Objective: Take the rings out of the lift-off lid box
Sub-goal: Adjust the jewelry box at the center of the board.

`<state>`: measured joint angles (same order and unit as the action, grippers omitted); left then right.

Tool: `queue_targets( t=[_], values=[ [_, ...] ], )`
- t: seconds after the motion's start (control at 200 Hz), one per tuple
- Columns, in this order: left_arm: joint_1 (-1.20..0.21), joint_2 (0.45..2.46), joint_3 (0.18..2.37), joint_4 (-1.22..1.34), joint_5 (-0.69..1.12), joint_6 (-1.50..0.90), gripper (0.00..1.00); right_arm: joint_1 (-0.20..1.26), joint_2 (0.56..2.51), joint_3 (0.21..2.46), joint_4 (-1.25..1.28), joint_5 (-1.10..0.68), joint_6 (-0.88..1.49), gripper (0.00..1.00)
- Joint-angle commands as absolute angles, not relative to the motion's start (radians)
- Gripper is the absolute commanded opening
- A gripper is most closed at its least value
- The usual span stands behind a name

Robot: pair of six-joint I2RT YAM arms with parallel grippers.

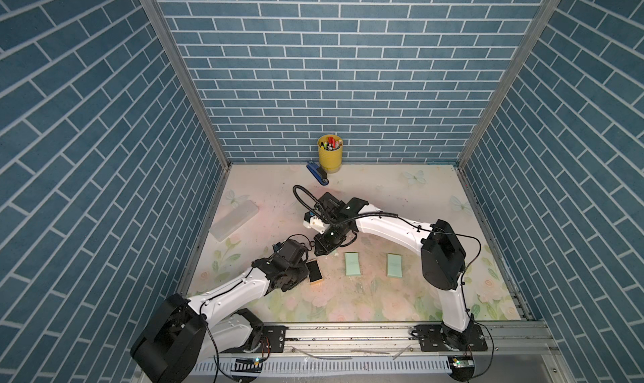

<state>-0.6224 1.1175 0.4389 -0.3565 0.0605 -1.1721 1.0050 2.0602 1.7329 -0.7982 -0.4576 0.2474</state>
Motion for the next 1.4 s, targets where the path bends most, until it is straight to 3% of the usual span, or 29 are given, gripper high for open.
queue_targets(
  t=[0.0, 0.865, 1.165, 1.395],
  values=[
    [-0.624, 1.075, 0.412, -0.411, 0.002, -1.183, 0.23, 1.018, 2.104, 1.739, -0.785, -0.5, 0.28, 0.16],
    [-0.617, 1.066, 0.407, -0.392, 0.017, -1.158, 0.23, 1.055, 2.291, 1.839, -0.826, -0.504, 0.255, 0.18],
    [-0.619, 1.073, 0.376, -0.326, 0.061, -1.168, 0.22, 1.034, 2.11, 1.865, -0.91, -0.438, 0.234, 0.34],
    [-0.623, 1.099, 0.353, -0.218, 0.097, -1.187, 0.22, 0.927, 2.104, 1.843, -0.937, -0.355, 0.281, 0.49]
  ],
)
